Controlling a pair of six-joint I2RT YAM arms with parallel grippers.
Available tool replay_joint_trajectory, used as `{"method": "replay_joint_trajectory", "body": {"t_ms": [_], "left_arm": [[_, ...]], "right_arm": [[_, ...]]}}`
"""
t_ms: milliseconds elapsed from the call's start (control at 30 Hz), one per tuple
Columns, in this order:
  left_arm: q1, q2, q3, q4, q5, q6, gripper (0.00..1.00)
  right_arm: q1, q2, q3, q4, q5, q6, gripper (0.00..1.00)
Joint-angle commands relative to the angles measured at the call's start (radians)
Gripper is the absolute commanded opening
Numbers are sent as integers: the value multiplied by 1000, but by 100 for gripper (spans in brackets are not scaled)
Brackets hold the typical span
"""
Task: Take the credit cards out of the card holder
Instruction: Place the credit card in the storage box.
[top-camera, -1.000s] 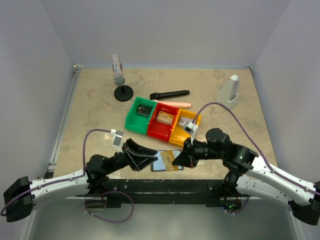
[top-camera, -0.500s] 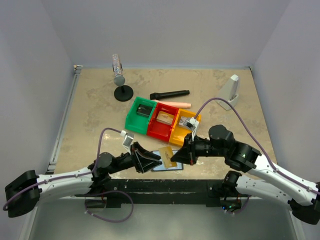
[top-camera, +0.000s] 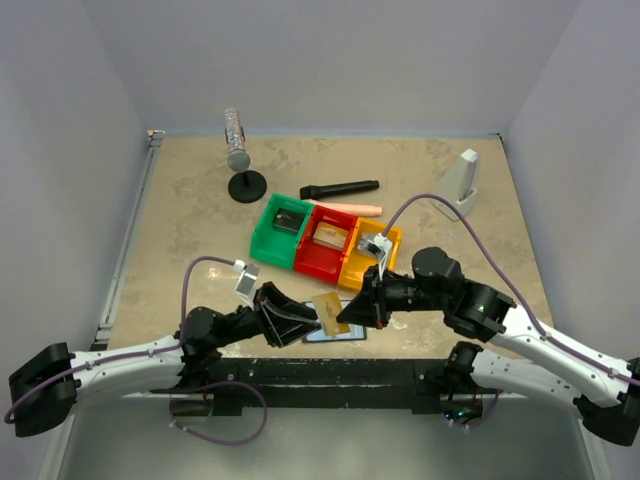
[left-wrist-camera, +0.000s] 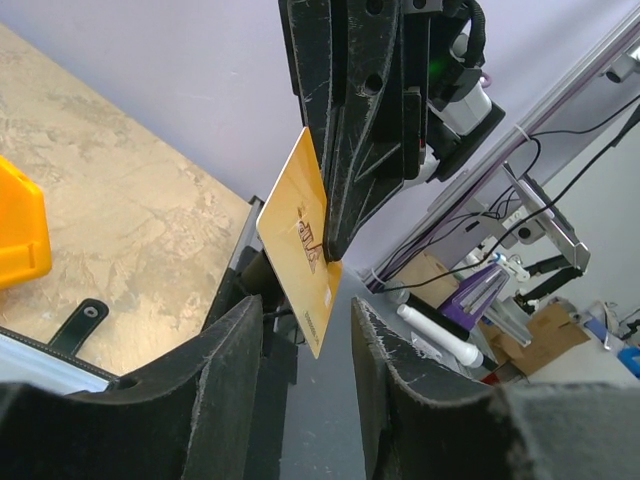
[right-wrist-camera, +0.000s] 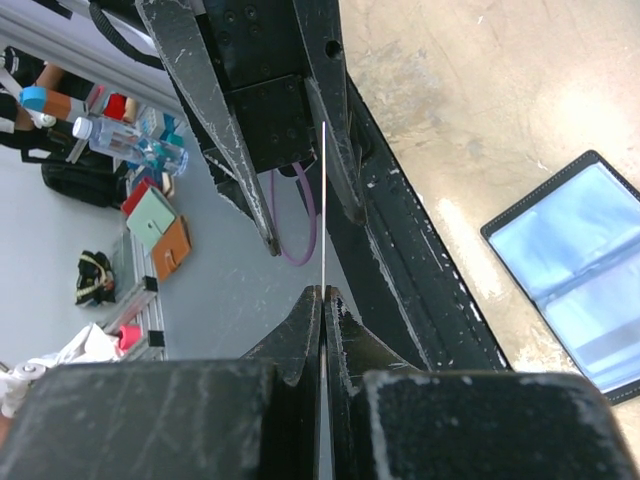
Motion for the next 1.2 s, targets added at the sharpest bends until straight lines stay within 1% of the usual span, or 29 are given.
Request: {"method": "replay_joint_trajectory", "body": {"t_ms": [0,133,300,367,767,800,833,867,900,967,1000,1067,1167], "left_arm": [[5,23,-145,100,31,16,43],[5,32,-144,120,39,16,38],[5,26,-145,124,40,16,22],[5,25,-147,124,39,16,17],[5,26,-148,127,39,19,0],[5,28,-150,127,37,19,0],[5,26,-150,127,39,19,0],[5,26,-145,127,36,19,0],[5,26,-150,127,30,19,0],[5,26,-150,123,2,13,0],[5,25,-150,115,-31,2,0],[5,26,-150,94,-120,-24,0],[5,40,-101,-26,-344,-88,0]], "right_arm": [[-1,11,18,52,-43,8,0],[-1,19,18,56,-57,11,0],[-1,23,17,56,-60,9,0],[-1,25,17,56,-60,9,0],[-1,26,17,52,-64,2,0],[-1,26,18,47,-66,2,0],[-1,26,20,38,-66,3,7],[-1,25,23,29,-61,8,24],[-2,20,26,18,-43,9,38],[-1,1,38,-28,-3,-1,57],[-1,-12,47,-71,27,-15,62],[-1,-38,75,-175,101,-57,67],[-1,-96,86,-301,239,-86,70]]}}
